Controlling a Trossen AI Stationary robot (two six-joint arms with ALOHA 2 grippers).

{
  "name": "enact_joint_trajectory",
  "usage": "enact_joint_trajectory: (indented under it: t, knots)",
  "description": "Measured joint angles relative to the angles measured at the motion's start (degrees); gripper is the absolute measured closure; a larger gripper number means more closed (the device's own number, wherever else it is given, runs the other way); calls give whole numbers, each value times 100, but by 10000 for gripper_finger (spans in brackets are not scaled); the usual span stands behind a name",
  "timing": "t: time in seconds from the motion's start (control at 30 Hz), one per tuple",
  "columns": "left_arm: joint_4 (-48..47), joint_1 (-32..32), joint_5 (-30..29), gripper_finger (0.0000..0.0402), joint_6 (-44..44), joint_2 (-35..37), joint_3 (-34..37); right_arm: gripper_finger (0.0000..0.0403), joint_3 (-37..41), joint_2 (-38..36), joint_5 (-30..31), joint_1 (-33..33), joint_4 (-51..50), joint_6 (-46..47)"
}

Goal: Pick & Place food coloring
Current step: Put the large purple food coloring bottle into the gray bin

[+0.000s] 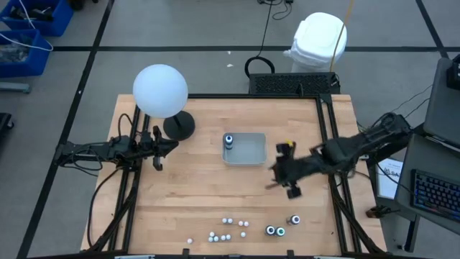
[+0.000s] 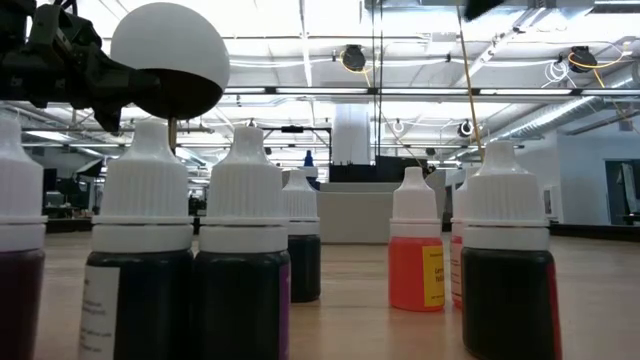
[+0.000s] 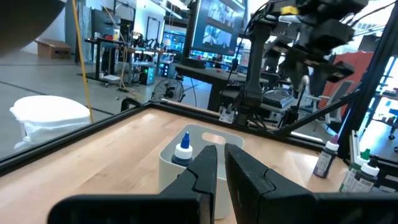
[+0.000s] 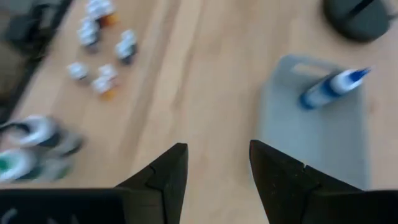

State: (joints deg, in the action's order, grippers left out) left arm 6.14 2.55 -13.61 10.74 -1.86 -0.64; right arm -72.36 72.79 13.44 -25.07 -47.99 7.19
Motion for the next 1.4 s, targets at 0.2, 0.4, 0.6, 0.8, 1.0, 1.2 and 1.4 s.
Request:
enact_joint_trajectory:
  t: [0.2, 0.4, 0.6, 0.8, 1.0, 1.2, 1.4]
  knots:
    - [0, 0, 0, 364, 2, 1, 0, 224, 0, -9, -14, -1000, -787, 1129]
    - [-46, 0, 3, 364, 51, 1, 0, 195, 0, 125, 12, -1726, -766, 1488]
    - [-89, 0, 4, 364, 53, -1, 0, 177, 0, 584, 21, -2092, -693, 1869]
    - [-89, 0, 7, 364, 59, -1, 0, 176, 0, 1080, 8, -2362, -640, 1929]
    - [-98, 0, 7, 364, 71, -1, 0, 174, 0, 1341, 4, -2622, -364, 2225]
    - [-99, 0, 4, 364, 70, -1, 0, 176, 2, 1512, 1, -2825, -309, 2473]
    - [-99, 0, 4, 364, 64, -1, 0, 175, 2, 1513, 13, -2918, -305, 2664]
